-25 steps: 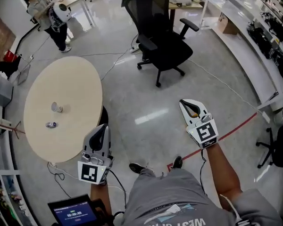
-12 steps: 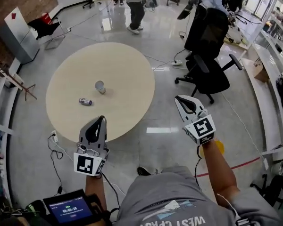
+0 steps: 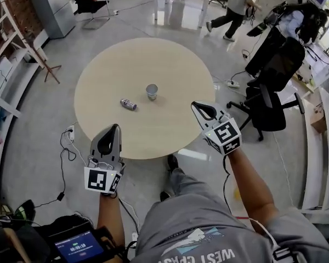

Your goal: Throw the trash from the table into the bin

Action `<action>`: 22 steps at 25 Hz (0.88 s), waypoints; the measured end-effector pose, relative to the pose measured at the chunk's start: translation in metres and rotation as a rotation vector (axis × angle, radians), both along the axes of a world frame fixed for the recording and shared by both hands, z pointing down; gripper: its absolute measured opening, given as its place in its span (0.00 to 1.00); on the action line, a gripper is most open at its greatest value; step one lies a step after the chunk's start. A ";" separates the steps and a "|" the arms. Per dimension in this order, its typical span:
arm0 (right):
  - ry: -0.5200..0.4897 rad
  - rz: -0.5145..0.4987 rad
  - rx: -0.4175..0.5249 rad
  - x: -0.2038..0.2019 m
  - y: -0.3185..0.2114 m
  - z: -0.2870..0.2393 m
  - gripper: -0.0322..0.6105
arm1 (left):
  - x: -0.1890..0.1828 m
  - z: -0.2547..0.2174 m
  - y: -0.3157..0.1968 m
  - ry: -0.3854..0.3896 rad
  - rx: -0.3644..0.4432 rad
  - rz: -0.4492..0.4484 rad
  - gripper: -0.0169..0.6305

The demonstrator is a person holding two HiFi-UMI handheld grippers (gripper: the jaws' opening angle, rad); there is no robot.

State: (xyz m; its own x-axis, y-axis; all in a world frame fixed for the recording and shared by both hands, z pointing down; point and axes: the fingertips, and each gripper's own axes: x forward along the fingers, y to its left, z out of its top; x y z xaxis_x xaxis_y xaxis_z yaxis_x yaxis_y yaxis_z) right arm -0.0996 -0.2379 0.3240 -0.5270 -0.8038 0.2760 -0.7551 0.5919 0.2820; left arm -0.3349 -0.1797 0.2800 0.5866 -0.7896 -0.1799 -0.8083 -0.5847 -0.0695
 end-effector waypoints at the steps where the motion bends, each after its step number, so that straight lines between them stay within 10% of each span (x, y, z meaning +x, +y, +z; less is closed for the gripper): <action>1: 0.006 -0.024 -0.014 -0.012 -0.012 0.006 0.06 | -0.009 0.003 -0.004 0.001 -0.003 -0.020 0.09; 12: 0.158 -0.279 -0.226 -0.115 -0.185 0.134 0.19 | -0.040 0.060 -0.131 -0.029 -0.129 -0.120 0.09; 22: 0.646 -0.527 -0.342 -0.146 -0.268 0.289 0.22 | -0.026 0.122 -0.222 -0.014 -0.274 -0.145 0.09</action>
